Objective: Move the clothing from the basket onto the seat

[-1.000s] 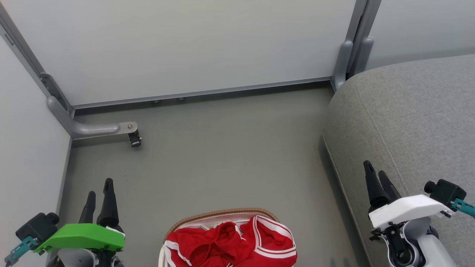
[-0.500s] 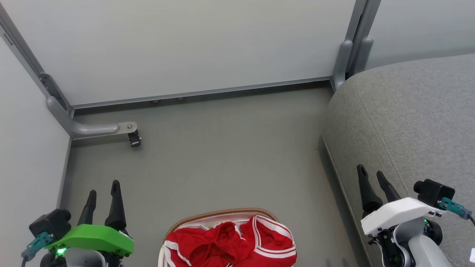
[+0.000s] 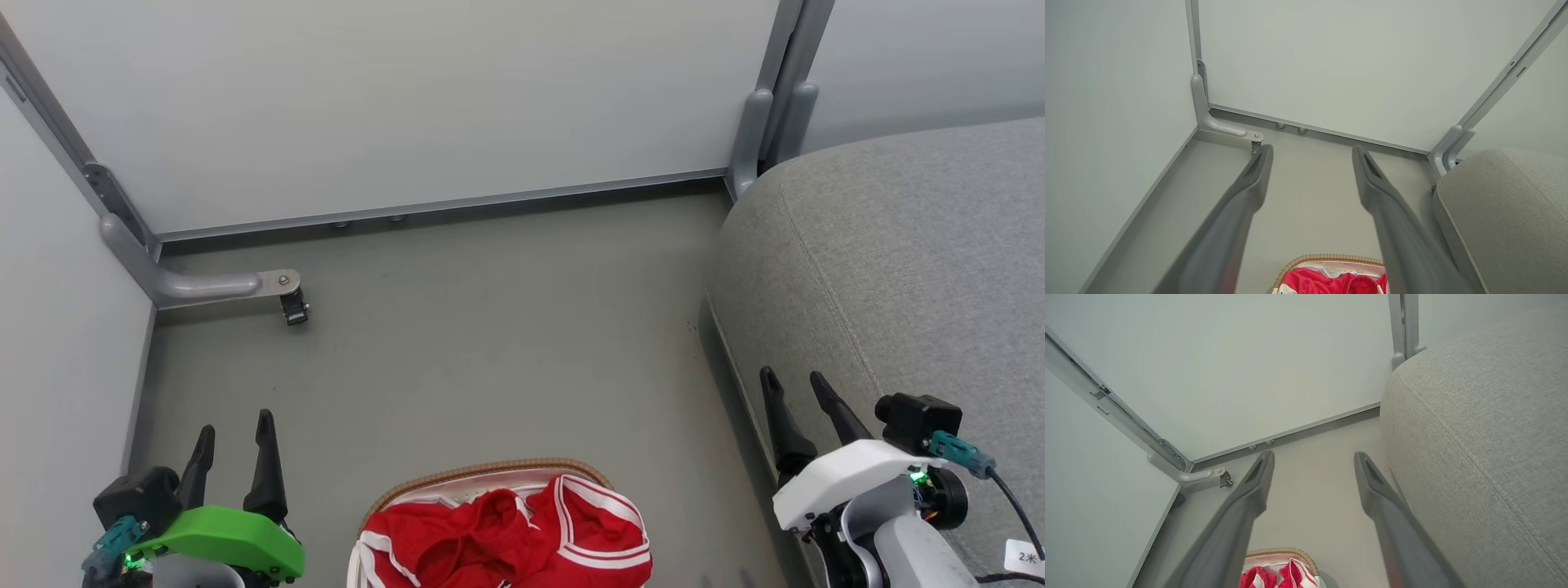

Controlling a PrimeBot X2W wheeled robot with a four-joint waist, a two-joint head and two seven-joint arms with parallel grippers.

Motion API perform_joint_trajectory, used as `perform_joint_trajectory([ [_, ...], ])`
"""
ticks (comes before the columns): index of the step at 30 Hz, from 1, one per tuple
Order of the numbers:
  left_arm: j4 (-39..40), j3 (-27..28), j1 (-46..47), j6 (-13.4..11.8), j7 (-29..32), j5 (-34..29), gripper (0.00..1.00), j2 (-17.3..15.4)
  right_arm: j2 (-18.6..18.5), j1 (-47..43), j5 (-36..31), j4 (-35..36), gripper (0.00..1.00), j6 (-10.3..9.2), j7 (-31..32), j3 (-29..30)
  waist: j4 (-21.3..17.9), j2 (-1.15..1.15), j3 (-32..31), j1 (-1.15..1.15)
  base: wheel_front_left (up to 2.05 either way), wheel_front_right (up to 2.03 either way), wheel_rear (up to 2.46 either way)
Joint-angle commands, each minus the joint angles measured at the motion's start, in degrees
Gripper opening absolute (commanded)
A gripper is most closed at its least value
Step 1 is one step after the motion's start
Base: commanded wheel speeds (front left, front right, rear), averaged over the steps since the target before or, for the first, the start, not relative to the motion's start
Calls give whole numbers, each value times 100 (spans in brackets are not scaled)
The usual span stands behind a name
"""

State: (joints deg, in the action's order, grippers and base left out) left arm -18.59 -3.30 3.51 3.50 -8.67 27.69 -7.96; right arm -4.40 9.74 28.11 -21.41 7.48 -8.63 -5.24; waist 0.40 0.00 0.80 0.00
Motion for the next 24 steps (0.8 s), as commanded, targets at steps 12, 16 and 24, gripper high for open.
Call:
perform_joint_trajectory([
  [12, -72, 42, -58, 12, -206, -728, 100, -22, -41, 149, -745, -192, 100, 2, -217, -41, 20, 0, 6, 0, 0, 0, 0],
  [16, -188, 64, -104, 85, -257, -893, 100, 36, -30, 180, -940, -213, 100, 2, -270, -48, 8, 0, 58, 0, 0, 0, 0],
  [24, -671, -246, 257, 344, -353, -1214, 100, 167, 19, 464, -1411, -100, 100, 1, -366, -77, -91, 0, 712, 0, 0, 0, 0],
])
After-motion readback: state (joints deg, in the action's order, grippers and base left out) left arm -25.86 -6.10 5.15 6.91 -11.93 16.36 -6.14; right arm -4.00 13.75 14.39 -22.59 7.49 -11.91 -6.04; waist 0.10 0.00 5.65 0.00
